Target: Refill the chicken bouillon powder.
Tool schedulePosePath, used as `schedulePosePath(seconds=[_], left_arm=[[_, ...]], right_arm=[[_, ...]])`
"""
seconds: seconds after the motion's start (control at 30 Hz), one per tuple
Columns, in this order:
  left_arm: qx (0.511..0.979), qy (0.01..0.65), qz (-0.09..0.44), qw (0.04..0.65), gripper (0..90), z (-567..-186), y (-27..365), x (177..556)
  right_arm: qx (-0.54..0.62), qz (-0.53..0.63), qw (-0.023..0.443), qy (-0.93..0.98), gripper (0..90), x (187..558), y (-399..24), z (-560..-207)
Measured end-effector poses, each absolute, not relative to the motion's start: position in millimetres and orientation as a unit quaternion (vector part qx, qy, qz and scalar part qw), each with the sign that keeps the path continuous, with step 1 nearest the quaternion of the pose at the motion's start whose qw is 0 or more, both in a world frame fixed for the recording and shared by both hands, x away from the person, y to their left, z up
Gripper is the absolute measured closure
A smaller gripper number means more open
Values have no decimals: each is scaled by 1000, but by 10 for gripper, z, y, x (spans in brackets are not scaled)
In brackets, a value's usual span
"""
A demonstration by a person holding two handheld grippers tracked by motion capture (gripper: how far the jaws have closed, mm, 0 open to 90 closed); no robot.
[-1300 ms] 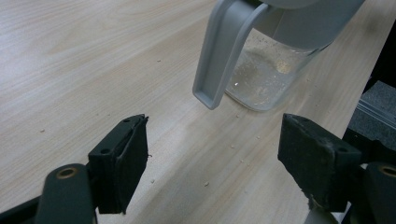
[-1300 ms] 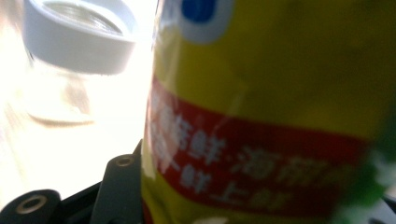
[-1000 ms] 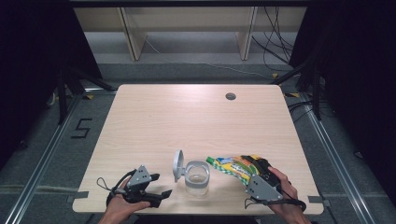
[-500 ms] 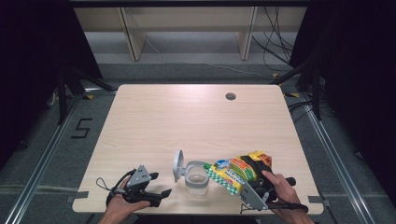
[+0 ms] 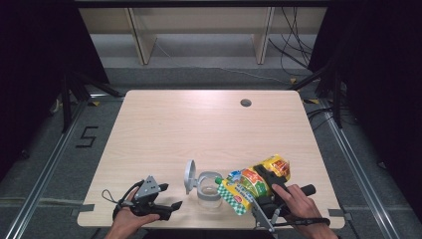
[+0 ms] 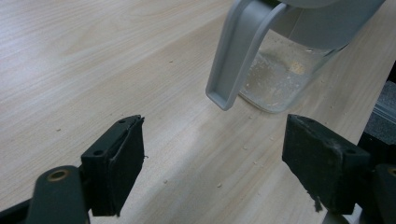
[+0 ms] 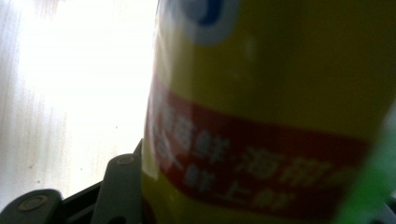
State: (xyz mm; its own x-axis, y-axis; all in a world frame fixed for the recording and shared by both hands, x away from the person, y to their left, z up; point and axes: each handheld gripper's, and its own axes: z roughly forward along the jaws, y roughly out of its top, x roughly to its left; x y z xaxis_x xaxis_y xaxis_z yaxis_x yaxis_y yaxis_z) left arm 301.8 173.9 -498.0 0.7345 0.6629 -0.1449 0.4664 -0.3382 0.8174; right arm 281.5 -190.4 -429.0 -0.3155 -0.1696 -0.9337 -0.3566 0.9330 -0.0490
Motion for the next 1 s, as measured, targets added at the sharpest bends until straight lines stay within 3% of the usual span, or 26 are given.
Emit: schedulePosePath(seconds=[0.53, 1.0], left_arm=[[817, 341, 105, 453, 204, -4966, 1743, 3014], [817, 345, 105, 450, 204, -4970, 1750, 3019]], right_arm=[[-209, 26, 594, 776, 525, 2805, -1735, -4324], [-238, -12, 595, 767, 525, 2794, -1719, -4285]])
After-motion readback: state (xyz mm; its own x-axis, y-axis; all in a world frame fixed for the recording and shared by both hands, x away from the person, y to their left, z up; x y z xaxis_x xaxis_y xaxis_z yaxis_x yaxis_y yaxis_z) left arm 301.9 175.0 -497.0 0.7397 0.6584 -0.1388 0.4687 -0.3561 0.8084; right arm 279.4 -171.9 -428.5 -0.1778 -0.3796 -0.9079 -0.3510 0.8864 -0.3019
